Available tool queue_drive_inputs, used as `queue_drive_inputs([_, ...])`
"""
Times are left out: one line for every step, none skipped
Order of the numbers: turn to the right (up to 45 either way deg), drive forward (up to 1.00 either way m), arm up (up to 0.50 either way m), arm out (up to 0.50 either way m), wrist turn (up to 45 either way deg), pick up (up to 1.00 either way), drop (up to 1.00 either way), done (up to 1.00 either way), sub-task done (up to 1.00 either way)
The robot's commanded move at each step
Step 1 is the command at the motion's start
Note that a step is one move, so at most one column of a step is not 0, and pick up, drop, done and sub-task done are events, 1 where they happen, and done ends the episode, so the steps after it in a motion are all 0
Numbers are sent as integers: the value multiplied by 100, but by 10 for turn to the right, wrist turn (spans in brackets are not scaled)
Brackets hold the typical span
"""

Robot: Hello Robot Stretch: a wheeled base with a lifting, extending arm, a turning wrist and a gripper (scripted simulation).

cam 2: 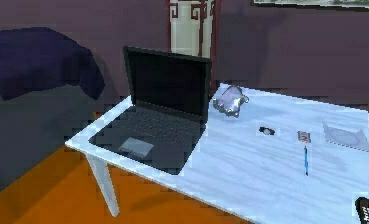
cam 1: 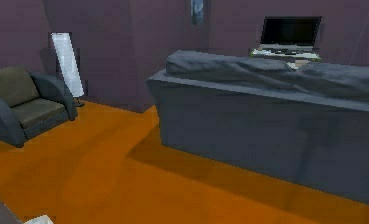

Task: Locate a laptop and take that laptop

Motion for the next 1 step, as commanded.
queue_drive_inputs([0, 0, 50, 0, 0, 0, 0, 0, 0])
